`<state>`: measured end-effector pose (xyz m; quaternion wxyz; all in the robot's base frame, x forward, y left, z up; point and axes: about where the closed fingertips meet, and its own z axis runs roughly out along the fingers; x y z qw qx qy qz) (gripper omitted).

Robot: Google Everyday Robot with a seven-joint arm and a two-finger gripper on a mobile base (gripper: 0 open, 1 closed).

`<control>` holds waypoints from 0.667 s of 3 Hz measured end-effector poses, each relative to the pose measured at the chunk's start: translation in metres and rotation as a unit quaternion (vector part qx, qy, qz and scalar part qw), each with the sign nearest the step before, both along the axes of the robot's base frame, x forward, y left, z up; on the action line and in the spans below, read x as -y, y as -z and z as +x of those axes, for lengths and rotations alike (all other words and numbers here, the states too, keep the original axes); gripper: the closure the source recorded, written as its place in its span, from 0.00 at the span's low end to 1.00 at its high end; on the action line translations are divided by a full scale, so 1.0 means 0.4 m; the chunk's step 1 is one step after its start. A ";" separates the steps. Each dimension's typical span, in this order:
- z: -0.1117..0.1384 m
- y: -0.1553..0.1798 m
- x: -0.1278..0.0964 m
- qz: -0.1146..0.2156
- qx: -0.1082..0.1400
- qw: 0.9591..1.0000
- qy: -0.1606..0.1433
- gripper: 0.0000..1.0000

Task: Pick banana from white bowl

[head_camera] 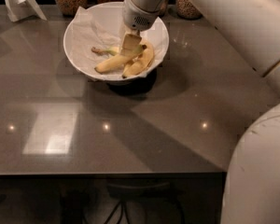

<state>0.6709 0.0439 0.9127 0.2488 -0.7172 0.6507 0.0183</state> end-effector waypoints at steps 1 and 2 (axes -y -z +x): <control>0.003 0.022 0.008 -0.005 -0.009 1.000 0.011 0.68; 0.002 0.046 0.010 -0.007 -0.020 1.000 0.018 0.64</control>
Offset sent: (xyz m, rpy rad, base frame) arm -0.0001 -0.0073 -0.0253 -0.0168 0.0616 -0.0561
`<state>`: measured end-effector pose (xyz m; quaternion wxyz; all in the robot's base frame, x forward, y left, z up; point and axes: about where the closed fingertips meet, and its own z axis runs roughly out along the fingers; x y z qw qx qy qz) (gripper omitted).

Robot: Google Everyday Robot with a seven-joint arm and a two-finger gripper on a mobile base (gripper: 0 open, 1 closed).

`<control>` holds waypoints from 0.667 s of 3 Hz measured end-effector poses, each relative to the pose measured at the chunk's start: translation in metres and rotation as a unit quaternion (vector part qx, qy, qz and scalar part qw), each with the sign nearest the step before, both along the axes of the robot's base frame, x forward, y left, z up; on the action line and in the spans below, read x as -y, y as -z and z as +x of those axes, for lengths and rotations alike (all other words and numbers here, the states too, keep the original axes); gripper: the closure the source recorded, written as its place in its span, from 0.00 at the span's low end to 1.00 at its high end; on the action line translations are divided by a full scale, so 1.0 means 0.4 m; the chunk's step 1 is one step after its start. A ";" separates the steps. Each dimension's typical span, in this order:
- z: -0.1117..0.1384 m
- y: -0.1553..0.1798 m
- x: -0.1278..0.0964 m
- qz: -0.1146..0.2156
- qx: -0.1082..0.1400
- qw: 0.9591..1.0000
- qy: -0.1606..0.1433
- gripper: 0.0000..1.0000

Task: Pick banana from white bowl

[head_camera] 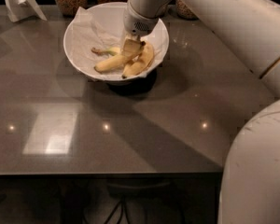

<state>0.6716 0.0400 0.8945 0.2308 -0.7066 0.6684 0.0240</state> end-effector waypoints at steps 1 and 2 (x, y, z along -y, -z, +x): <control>-0.001 0.020 0.001 -0.001 -0.011 1.000 0.004 0.47; 0.000 0.025 0.000 -0.001 -0.014 1.000 0.005 0.37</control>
Offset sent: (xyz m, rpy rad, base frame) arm 0.0007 -0.0018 -0.0121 -0.0011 0.0440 -0.0215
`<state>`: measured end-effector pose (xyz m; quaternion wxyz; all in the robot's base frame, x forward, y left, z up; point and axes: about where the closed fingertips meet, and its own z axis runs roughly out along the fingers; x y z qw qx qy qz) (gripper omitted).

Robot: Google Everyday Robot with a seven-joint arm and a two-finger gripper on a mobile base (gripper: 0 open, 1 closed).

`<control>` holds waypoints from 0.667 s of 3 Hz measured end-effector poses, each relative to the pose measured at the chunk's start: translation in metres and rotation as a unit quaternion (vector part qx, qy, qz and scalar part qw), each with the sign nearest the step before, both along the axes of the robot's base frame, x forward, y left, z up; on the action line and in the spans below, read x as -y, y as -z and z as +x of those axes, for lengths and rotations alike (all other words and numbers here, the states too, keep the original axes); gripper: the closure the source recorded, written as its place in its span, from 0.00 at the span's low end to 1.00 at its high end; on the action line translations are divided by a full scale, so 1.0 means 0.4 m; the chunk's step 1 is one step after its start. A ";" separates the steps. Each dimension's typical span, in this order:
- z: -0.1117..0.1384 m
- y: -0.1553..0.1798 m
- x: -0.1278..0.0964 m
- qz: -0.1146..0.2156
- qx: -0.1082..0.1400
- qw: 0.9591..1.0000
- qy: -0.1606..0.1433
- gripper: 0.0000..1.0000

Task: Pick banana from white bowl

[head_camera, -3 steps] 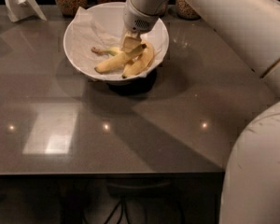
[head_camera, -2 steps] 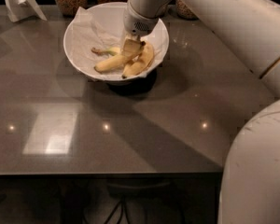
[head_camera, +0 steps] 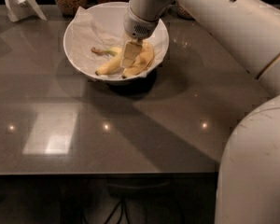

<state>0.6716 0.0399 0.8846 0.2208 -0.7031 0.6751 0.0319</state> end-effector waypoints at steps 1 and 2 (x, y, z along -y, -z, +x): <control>0.001 0.001 0.000 0.000 0.000 1.000 0.000 0.38; 0.005 0.005 0.001 -0.002 0.000 1.000 0.001 0.42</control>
Offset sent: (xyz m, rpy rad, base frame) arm 0.0072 -0.0041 -0.0019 -0.0165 -0.0109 -0.0154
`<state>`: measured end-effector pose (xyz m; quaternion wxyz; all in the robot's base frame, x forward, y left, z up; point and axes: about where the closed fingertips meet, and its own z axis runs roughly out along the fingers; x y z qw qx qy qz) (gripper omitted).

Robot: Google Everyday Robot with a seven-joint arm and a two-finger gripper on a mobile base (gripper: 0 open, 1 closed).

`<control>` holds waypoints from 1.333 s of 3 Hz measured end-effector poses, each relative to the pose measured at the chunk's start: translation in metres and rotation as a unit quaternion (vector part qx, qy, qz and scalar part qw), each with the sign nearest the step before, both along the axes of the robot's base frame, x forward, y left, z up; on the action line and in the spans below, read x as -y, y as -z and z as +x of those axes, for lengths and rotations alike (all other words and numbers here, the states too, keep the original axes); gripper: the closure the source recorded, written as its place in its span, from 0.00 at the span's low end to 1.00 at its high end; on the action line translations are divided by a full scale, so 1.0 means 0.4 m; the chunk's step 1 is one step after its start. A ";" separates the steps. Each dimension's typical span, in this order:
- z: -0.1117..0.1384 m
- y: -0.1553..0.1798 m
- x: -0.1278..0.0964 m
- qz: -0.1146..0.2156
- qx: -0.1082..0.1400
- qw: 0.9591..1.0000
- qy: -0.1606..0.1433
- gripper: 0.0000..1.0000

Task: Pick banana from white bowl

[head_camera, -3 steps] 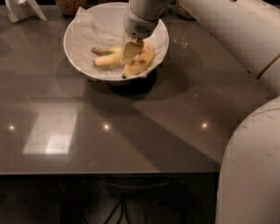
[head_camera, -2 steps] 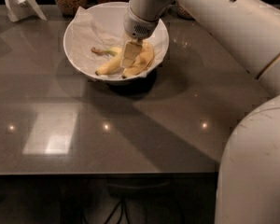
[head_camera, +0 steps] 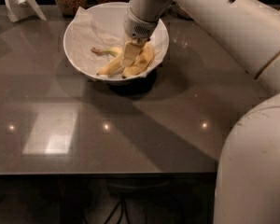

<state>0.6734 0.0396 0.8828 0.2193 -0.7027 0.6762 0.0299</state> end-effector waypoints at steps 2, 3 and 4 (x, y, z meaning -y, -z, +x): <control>0.043 0.024 0.016 -0.017 0.003 1.000 0.013 0.45; 0.057 0.041 0.024 -0.026 0.000 1.000 0.016 0.45; 0.055 0.043 0.027 -0.029 -0.004 0.999 0.015 0.64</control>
Offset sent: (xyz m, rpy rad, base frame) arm 0.0292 -0.0134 -0.0105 -0.0532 -0.0152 -0.0468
